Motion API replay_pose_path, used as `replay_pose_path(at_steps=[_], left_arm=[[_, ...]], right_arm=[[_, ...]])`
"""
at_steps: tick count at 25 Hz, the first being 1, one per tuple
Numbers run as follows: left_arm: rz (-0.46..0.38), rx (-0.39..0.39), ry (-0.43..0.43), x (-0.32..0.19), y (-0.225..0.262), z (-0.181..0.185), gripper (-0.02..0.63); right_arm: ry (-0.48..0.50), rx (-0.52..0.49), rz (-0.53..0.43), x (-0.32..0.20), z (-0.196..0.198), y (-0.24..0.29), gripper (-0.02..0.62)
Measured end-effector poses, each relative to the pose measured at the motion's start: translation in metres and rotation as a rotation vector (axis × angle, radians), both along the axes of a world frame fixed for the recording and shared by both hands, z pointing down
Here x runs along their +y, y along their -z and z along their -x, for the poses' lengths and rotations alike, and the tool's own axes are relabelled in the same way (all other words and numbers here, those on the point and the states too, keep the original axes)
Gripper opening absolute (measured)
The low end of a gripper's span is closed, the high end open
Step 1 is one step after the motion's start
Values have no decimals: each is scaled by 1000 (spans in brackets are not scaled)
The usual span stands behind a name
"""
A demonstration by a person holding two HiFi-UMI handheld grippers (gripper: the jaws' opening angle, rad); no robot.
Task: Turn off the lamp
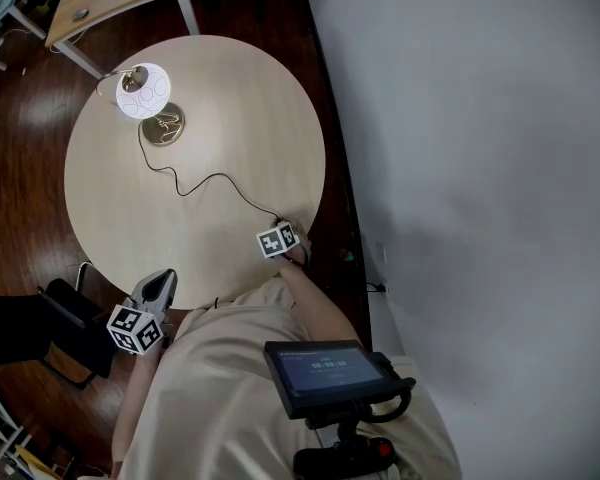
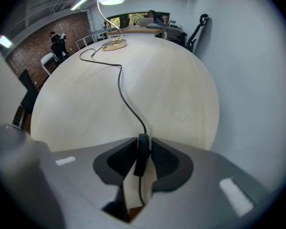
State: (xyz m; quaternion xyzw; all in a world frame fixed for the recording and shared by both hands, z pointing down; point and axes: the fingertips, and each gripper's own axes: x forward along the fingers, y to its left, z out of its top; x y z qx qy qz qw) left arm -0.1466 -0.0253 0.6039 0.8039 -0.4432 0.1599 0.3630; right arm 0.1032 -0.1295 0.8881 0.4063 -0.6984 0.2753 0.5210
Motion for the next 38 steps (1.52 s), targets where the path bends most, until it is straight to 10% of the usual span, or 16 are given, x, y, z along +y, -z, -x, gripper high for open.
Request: replay_pose_path(at_steps=[31, 38], left_arm=[[-10, 5, 25, -1, 1, 2, 0], [-24, 18, 23, 0, 1, 2, 0]], right_arm=[[14, -18, 13, 2, -4, 5, 69], [-6, -121, -104, -6, -1, 34, 152]])
